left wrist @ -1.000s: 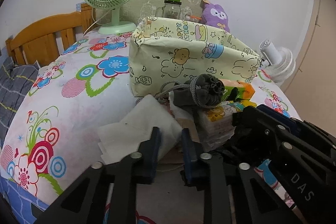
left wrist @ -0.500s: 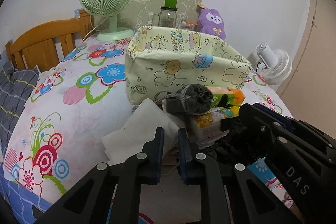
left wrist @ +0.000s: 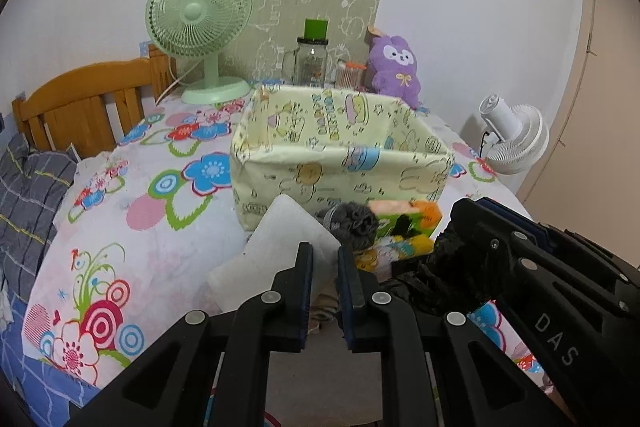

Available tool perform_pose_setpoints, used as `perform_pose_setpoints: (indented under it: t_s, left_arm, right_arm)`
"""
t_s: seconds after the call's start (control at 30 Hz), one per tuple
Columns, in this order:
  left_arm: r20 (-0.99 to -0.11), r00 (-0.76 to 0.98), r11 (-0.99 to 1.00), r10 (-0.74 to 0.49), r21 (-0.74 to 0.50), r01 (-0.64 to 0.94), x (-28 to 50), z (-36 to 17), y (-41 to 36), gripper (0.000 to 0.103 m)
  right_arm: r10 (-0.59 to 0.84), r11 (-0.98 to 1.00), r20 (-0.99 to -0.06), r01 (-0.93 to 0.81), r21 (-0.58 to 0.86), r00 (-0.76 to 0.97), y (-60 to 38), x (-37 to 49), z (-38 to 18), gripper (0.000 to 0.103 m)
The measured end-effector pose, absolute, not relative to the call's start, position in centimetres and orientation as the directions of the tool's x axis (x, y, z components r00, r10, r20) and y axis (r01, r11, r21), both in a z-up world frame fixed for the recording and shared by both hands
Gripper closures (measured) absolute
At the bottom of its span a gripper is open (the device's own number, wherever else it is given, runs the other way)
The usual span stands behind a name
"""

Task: Organize soft objects
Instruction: 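Lift the white cloth with the left tool while the right tool carries the black bag toward the box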

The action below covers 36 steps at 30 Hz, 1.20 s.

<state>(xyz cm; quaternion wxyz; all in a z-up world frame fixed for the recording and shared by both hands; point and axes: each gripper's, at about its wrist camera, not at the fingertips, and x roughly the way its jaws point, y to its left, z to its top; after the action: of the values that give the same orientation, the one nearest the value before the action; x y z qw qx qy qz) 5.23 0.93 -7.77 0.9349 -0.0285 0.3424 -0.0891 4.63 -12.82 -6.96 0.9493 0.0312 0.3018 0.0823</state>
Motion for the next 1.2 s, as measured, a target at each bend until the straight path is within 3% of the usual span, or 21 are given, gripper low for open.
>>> perform_pose_setpoints:
  t_s: [1.2]
  left_arm:
    - [-0.539, 0.814, 0.976, -0.216, -0.092, 0.198, 5.9, -0.9, -1.6, 0.093]
  right_arm:
    - [0.152, 0.987, -0.474, -0.105, 0.125, 0.867, -15.6, 5.0, -0.4, 0.085]
